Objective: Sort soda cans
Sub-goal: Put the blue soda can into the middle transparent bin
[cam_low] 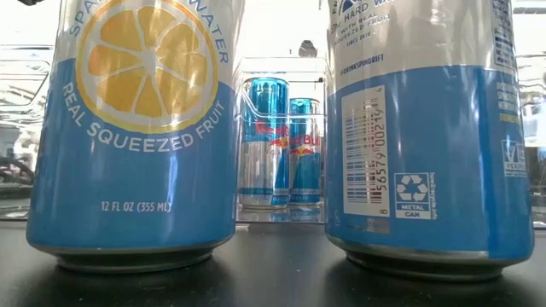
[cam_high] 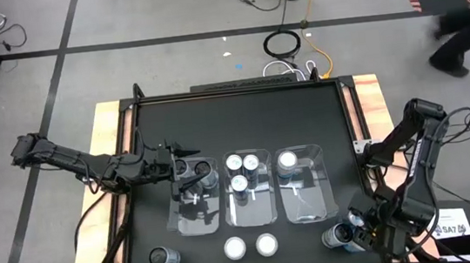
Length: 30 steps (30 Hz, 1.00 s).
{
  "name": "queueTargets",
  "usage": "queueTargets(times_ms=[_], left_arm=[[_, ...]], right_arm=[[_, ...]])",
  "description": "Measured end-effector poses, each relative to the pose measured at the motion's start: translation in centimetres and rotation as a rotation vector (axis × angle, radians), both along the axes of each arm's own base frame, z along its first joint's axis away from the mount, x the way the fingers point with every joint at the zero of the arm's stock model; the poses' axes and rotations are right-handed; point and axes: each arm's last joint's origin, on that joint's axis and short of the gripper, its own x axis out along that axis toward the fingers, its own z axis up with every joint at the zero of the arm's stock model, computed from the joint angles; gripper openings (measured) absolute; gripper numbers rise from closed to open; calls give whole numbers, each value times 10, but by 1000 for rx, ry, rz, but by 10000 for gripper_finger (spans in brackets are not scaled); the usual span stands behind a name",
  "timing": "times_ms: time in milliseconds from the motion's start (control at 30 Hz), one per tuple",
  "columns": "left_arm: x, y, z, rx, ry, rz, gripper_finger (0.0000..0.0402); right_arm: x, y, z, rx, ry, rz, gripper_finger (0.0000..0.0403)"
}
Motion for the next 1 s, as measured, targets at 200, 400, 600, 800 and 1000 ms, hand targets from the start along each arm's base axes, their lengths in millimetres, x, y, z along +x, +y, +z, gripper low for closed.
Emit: queueTargets(times_ms=[200,400,600,800,1000], left_arm=[[0,0,0,-22,-2,2,397],[0,0,0,-22,-2,2,397],[0,0,0,-22,-2,2,397],[0,0,0,-22,-2,1,397],[0,0,0,-22,-2,1,397]], right_arm=[[1,0,-3,-32,11,46,348],[2,-1,-3,-72,-41,68,348],[5,-4,-6,-92,-48,81,348],[5,-5,-30,-60,25,97,348],[5,-7,-40,-68,28,73,348]])
